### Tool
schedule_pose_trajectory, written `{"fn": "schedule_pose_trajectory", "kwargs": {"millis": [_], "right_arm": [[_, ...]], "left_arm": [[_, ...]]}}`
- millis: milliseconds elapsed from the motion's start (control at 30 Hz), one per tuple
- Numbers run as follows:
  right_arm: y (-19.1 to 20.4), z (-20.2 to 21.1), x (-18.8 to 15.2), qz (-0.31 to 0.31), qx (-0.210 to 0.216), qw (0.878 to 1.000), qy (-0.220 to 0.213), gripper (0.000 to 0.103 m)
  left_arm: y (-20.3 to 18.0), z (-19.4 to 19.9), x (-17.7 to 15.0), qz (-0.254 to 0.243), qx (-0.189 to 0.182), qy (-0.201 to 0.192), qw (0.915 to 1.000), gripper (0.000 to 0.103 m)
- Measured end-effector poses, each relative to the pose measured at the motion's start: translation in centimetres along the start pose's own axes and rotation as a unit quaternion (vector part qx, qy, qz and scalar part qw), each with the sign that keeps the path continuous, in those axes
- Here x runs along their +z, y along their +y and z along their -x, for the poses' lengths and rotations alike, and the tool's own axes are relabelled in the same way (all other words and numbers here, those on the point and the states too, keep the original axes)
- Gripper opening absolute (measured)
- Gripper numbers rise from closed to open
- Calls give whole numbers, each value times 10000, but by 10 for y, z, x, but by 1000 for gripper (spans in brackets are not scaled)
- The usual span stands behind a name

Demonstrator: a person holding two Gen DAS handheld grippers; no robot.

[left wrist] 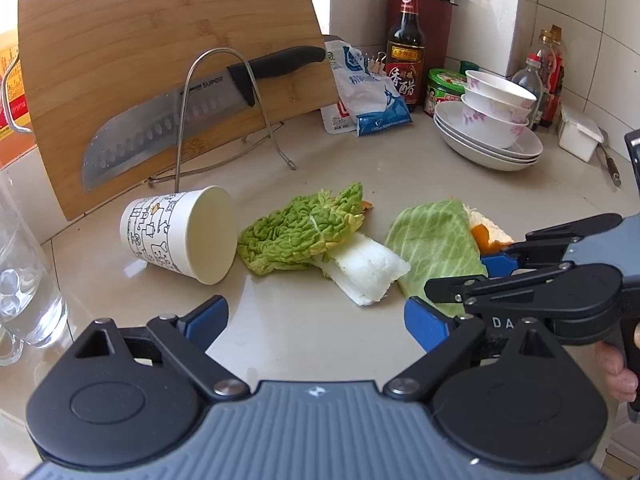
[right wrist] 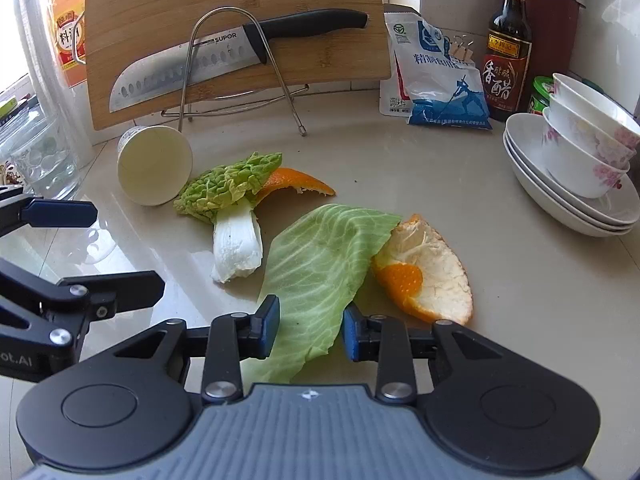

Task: Collect trash
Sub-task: 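Close the right tool on the green cabbage leaf while the left tool approaches the orange peel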

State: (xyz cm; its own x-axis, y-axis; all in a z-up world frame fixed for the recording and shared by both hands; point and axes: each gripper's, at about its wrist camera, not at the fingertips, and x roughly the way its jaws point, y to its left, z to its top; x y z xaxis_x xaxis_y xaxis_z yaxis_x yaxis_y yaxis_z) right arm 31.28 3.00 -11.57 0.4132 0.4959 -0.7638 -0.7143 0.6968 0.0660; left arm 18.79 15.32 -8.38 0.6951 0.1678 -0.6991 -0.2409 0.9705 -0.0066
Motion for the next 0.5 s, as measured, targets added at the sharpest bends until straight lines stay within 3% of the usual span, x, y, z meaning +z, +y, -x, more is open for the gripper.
{"fn": "schedule_pose_trajectory", "kwargs": {"millis": [67, 100, 500], "right_arm": [[0, -1, 0, 57, -100, 9999, 1, 13], [0, 1, -1, 104, -143, 9998, -17, 10], [-4, 46, -12, 260, -92, 9994, -207, 2]], "left_arm": [[1, 0, 0, -1, 5, 7, 10000, 95], [1, -1, 0, -6, 15, 11, 10000, 95], [-13, 3, 2, -524, -252, 27, 9983, 95]]}}
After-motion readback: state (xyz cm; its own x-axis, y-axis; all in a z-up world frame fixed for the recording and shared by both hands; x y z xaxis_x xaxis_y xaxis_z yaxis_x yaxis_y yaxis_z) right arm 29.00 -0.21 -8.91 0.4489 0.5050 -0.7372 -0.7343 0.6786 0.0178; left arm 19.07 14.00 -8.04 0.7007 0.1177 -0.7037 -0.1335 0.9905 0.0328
